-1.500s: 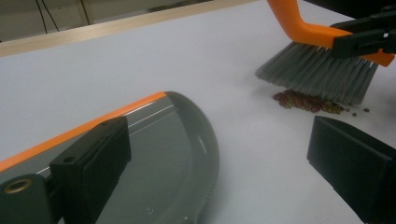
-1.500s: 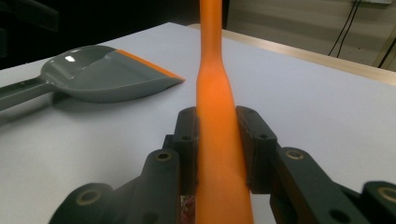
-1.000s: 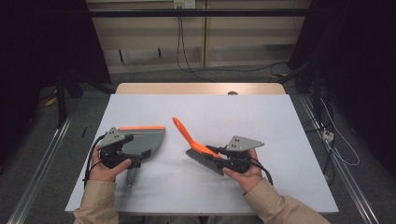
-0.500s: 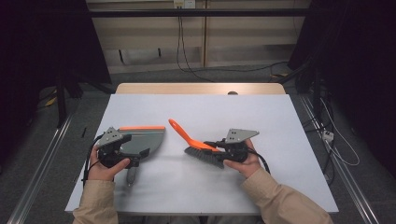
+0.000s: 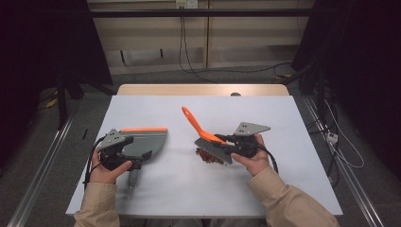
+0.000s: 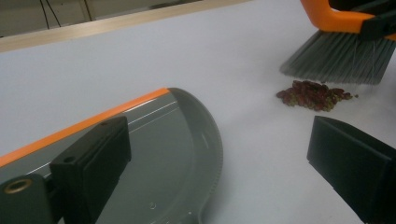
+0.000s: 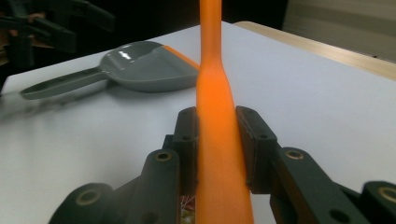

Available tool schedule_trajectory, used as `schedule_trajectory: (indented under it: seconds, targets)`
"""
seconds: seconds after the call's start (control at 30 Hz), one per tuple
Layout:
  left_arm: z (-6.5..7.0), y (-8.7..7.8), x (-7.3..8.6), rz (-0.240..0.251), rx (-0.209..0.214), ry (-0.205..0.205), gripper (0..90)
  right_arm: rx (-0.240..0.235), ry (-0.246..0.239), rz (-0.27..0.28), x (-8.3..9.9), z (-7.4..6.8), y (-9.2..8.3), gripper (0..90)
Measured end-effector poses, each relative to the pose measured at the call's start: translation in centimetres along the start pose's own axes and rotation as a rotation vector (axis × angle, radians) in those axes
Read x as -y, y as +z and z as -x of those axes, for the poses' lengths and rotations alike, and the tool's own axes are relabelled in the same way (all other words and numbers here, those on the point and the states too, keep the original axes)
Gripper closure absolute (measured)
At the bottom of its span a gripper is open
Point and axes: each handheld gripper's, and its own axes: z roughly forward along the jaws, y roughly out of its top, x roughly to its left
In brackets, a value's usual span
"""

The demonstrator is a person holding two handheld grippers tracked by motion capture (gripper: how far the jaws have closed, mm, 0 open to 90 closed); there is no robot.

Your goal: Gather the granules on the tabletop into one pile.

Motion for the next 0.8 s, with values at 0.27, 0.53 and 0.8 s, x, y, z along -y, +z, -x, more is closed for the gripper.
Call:
schedule_trajectory:
  seconds: [0.27, 0.53, 0.8]
  targets:
    - [0.0, 0.1, -0.1, 0.003, 0.001, 0.000, 6.0, 0.138, 0.022, -0.026, 0.6, 1.0, -0.8, 71.4]
    - [0.1, 0.0, 0.0, 0.005, 0.000, 0.000, 6.1, 0.152, 0.051, -0.051, 1.1, 1.3, 0.2, 71.4]
    - [0.1, 0.0, -0.1, 0.000, 0.001, 0.004, 6.1, 0.197, 0.031, -0.049, 0.9, 1.7, -0.3, 71.4]
